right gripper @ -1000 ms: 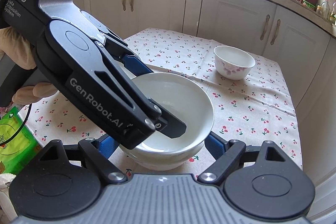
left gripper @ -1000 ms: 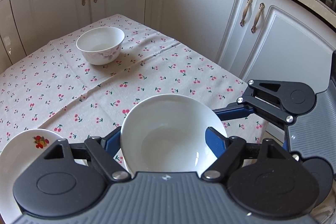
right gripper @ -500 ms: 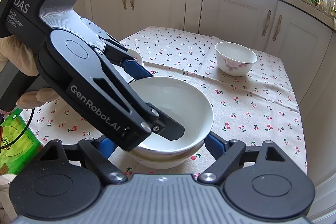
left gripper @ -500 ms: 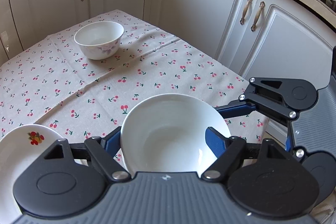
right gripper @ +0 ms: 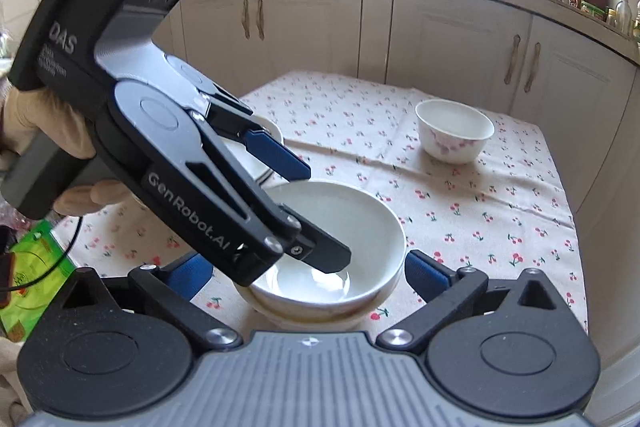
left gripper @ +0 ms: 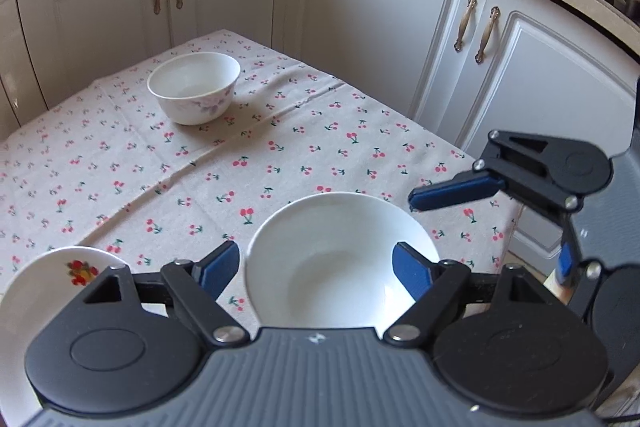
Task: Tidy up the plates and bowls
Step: 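Lower the held white bowl into the first bowl and open the left gripper, then move the left gripper to the remaining white bowl on the cloth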
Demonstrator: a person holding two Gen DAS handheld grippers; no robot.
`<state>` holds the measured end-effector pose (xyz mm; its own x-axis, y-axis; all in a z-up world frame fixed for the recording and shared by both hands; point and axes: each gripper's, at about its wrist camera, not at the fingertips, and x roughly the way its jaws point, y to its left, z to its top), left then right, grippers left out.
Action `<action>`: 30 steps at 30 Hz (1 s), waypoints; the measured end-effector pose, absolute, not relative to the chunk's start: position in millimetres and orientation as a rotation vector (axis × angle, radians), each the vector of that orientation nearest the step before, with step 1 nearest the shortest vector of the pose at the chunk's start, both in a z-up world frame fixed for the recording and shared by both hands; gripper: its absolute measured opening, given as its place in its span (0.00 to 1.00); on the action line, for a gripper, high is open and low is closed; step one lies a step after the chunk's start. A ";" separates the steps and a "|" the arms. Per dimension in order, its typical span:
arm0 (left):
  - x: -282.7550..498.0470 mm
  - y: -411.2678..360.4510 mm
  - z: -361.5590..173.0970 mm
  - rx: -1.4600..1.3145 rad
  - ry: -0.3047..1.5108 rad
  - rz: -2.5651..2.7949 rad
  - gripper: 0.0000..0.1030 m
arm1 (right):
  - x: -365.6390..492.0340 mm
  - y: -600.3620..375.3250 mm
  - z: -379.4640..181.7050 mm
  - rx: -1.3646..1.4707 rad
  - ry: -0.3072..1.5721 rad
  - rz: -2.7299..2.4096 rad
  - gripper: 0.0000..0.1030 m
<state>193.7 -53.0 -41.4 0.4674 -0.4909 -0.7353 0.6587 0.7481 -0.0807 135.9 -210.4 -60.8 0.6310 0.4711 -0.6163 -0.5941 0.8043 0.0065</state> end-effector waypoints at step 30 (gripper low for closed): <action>207.4 -19.9 -29.2 0.223 0.790 -0.657 0.95 | 150.8 -240.8 -42.6 -0.176 0.617 0.507 1.00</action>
<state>207.4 -19.9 -29.2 0.5188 -0.4622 -0.7192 0.6225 0.7808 -0.0527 150.8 -240.8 -42.6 0.6984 0.4008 -0.5929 -0.5038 0.8638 -0.0095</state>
